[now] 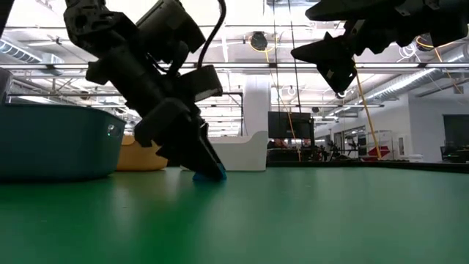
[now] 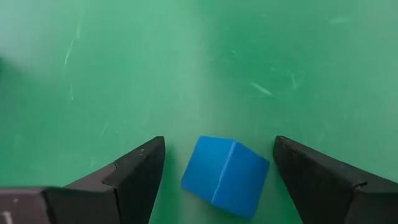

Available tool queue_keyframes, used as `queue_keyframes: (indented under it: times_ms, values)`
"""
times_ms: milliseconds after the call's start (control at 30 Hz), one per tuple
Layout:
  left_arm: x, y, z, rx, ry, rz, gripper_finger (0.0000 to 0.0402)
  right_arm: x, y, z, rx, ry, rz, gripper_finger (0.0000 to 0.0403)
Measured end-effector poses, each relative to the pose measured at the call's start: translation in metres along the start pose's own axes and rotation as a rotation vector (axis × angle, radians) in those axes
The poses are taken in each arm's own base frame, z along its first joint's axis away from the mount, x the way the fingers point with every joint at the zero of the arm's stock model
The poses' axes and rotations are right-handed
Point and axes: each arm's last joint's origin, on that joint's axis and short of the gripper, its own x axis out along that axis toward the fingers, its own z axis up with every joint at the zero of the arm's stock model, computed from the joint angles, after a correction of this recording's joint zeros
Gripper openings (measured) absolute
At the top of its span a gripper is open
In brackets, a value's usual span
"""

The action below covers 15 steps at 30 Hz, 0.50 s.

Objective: Sort & place blocks by color
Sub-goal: Put the blue block into the yellow bin

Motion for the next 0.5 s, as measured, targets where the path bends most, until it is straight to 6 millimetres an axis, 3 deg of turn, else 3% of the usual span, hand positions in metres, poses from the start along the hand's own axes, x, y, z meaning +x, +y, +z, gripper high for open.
queue_keyframes:
  times_ms: [200, 500]
  values:
    - [0.0024, -0.0006, -0.003, -0.177, 0.018, 0.016, 0.0299, 0.0, 0.0, 0.0, 0.0, 0.0, 0.0, 0.021]
    - [0.002, -0.0016, -0.0055, -0.418, 0.035, 0.051, 0.0216, 0.0, 0.0, 0.0001, 0.0, 0.0, 0.0, 0.021]
